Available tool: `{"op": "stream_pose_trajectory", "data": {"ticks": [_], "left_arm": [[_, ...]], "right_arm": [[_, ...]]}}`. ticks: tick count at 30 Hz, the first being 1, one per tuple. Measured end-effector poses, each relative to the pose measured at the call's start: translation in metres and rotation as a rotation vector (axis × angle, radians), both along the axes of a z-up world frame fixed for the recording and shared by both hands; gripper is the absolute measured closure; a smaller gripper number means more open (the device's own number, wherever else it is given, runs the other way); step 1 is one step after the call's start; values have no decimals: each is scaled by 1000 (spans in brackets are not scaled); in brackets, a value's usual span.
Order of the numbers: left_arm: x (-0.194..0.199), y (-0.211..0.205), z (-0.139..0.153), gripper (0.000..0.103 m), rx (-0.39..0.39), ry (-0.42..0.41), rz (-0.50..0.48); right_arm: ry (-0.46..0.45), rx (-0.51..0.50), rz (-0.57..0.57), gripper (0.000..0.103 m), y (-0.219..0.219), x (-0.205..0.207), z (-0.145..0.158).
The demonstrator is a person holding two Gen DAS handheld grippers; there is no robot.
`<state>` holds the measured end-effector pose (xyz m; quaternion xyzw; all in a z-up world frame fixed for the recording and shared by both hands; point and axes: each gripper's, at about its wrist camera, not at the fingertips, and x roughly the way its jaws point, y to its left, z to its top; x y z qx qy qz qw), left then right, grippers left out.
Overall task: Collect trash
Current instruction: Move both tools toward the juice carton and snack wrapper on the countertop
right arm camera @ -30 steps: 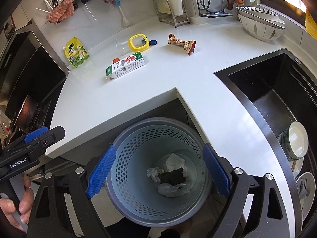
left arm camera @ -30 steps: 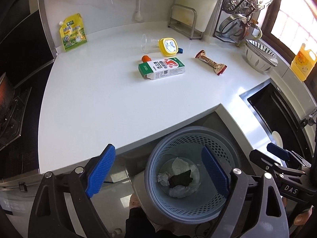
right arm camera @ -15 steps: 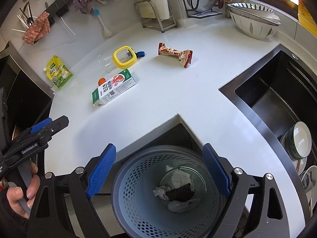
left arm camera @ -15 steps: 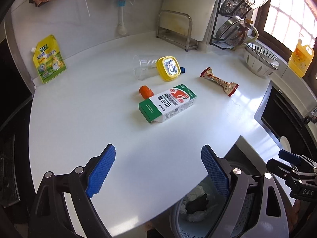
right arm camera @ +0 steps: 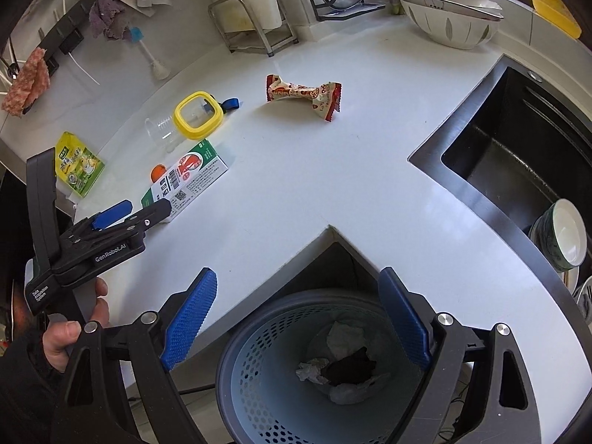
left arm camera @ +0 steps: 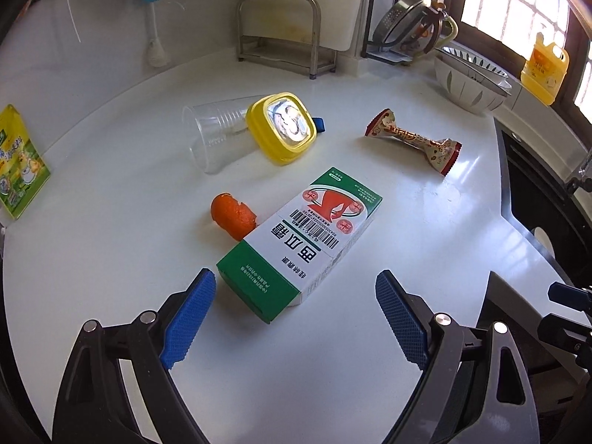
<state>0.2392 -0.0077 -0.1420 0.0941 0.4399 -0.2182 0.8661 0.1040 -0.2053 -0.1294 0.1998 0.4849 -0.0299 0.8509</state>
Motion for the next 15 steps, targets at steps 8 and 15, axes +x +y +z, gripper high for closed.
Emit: {"op": "stream_pose_trajectory", "data": {"ticks": [8,15], "left_arm": [[5,-15,-8,17,-28,-12,-69],[-4,-29,-7,17,-59,11,-117]], "right_arm": [[31,-5,-33,18,0,9,-10],[52,-7,-51,18,-5,15,-15]]}}
